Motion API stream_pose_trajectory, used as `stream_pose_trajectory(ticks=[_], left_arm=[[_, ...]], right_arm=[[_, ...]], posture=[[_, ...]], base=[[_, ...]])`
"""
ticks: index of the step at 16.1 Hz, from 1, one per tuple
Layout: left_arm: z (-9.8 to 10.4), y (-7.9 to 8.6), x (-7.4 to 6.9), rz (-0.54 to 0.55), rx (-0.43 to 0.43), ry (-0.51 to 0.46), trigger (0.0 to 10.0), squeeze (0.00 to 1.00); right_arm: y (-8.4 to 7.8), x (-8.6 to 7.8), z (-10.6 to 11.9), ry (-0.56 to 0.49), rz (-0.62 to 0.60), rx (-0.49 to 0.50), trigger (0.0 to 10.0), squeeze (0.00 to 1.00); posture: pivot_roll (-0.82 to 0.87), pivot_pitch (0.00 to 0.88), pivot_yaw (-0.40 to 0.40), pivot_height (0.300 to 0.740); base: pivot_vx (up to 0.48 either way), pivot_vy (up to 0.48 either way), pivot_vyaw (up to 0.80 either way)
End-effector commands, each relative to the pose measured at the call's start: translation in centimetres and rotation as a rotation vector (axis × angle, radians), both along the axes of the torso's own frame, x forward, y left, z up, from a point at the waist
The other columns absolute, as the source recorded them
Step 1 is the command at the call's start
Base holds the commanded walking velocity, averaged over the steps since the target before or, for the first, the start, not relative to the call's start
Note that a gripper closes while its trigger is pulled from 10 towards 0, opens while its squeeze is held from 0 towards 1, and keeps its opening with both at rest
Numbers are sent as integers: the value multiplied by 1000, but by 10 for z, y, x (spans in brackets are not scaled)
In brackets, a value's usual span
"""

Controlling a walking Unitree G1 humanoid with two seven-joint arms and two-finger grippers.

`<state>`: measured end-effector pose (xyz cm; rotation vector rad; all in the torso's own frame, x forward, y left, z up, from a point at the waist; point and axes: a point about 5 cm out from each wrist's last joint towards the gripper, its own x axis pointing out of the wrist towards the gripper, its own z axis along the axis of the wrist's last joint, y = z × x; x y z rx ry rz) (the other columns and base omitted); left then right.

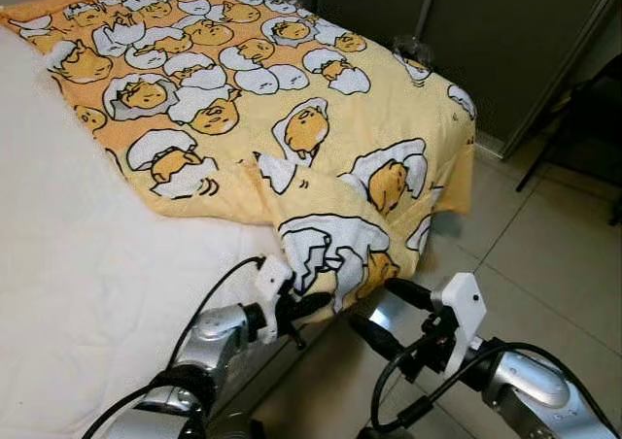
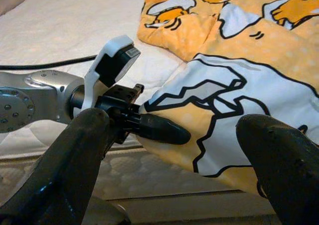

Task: Clean up the room

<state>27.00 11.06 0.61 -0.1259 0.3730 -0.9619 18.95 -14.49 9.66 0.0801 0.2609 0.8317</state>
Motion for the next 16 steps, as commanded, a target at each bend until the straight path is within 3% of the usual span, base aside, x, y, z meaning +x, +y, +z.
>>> stream_pose_trajectory(ticks=[1, 10, 16], left_arm=[[-1, -3, -2, 5, -21, 1, 0, 0], [-8, 11, -7, 75, -27, 43, 0, 0], [-13, 22, -10, 126, 16, 60, 0, 0]], right_arm=[[-3, -2, -1, 14, -4, -10, 10000, 0], [-2, -10, -6, 52, 42, -15, 10000, 0], [-2, -12, -8, 66, 38, -17, 10000, 0]], posture=[[-139, 41, 4, 740], [-128, 44, 2, 740], [-124, 50, -2, 740]], base=[[0, -480, 0], [0, -480, 0], [0, -47, 0]])
